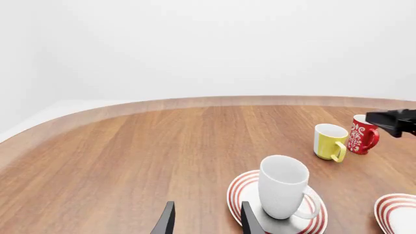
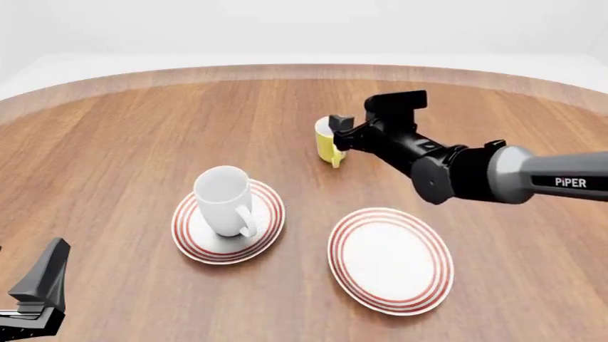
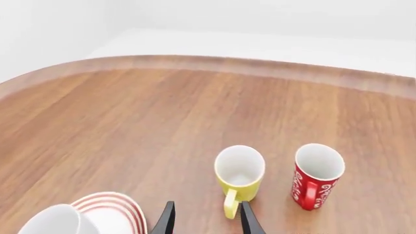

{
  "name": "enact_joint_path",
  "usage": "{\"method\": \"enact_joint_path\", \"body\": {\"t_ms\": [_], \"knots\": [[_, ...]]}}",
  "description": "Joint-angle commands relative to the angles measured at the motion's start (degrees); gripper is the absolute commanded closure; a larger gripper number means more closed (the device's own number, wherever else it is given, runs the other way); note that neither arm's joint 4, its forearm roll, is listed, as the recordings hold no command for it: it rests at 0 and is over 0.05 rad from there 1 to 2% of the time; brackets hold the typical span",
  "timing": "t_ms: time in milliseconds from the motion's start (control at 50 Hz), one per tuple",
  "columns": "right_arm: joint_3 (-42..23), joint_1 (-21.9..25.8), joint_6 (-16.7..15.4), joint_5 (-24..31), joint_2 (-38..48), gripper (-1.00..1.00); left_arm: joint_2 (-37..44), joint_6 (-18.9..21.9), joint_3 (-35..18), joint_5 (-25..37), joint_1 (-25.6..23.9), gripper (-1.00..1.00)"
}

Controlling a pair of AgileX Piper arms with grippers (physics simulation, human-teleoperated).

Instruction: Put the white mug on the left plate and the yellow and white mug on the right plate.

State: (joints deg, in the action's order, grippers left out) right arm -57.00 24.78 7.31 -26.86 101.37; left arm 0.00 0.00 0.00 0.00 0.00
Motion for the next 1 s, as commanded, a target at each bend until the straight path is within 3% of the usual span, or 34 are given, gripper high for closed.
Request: {"method": "enact_joint_path", "body": {"t_ms": [20, 460, 1000], "knots": [[-2.02, -0.96, 1.24, 1.23, 2.03, -1.0, 0.0, 0.0, 0.0, 0.0, 0.0, -1.0], [-6.82, -2.09, 4.7, 4.68, 6.24, -1.0, 0.0, 0.0, 0.0, 0.0, 0.0, -1.0], [-11.53, -2.3, 5.44, 8.14, 10.37, -1.0, 0.0, 0.0, 0.0, 0.0, 0.0, -1.0]]}}
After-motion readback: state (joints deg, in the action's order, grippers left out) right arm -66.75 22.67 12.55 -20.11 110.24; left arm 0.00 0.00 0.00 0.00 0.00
